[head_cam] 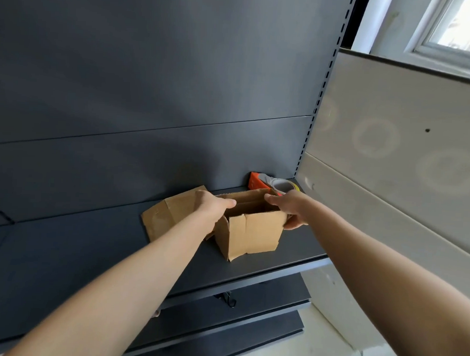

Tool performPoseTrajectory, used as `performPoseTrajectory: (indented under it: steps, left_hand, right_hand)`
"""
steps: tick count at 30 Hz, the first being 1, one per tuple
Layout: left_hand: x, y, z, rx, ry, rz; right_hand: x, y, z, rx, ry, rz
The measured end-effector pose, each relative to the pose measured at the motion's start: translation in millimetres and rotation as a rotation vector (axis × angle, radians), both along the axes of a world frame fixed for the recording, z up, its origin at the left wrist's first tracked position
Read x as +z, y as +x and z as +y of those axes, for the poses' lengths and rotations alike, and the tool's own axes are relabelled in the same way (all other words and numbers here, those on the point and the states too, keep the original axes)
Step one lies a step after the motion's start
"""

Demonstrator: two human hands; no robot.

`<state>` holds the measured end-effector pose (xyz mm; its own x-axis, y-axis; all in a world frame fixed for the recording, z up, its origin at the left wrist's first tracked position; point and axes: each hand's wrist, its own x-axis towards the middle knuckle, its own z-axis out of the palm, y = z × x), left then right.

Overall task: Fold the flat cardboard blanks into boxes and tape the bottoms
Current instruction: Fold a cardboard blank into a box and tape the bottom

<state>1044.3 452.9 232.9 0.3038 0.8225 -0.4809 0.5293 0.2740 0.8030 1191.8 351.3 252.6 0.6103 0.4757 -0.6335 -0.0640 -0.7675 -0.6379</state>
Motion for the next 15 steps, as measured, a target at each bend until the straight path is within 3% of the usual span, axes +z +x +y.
performPoseTrajectory:
  steps: [15]
  left_hand:
    - [-11.0,-1.4,-17.1,-0.335,-0.052,-0.146]
  right_hand:
    - [-10.1,4.4,-14.0,-0.059,-0.008,-0.025]
